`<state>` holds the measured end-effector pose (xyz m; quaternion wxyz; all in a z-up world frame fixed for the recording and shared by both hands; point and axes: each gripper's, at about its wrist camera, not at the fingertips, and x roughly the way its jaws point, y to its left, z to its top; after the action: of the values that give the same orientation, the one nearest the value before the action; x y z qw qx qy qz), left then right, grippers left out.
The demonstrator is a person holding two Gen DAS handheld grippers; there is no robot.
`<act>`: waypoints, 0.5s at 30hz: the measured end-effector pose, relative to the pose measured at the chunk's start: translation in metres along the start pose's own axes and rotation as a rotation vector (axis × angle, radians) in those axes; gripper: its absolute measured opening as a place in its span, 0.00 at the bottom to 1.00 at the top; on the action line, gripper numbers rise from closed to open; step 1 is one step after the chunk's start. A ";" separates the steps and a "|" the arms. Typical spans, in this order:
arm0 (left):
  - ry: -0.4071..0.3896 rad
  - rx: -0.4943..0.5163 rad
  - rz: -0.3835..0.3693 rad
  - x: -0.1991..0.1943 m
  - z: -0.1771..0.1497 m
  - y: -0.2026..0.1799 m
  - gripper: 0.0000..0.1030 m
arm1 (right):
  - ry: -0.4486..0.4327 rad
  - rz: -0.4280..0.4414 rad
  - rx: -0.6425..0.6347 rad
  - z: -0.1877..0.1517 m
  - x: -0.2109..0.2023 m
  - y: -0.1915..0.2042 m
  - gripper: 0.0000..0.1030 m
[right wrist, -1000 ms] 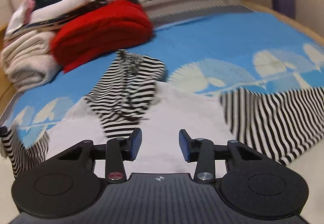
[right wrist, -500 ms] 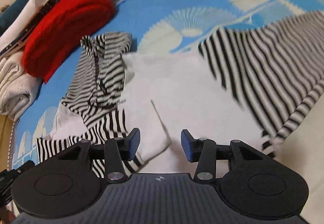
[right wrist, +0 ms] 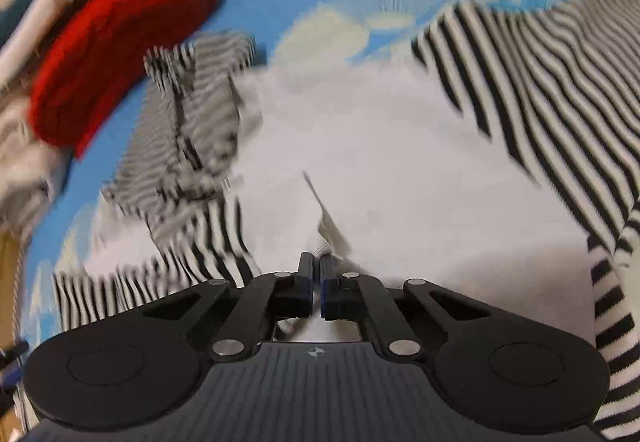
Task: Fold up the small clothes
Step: 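Grasp the striped sleeve with the left tool and fold it across the white front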
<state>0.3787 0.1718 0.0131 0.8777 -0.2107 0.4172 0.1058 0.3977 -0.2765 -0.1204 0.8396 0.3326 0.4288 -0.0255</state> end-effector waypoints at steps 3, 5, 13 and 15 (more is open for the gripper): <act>0.004 0.006 -0.005 0.003 0.000 -0.002 0.34 | -0.215 0.115 -0.067 0.006 -0.045 0.021 0.01; 0.029 0.033 -0.022 0.007 -0.003 -0.005 0.34 | -0.360 0.180 -0.104 0.007 -0.081 0.031 0.01; 0.236 0.145 -0.037 0.043 -0.033 -0.016 0.34 | -0.051 -0.304 0.020 0.001 -0.040 -0.032 0.06; 0.281 0.148 -0.035 0.052 -0.040 -0.012 0.34 | -0.068 -0.290 0.059 0.005 -0.044 -0.039 0.06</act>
<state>0.3879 0.1436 -0.0465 0.8256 -0.1653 0.5387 0.0290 0.3606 -0.3198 -0.1071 0.8309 0.2907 0.4428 -0.1705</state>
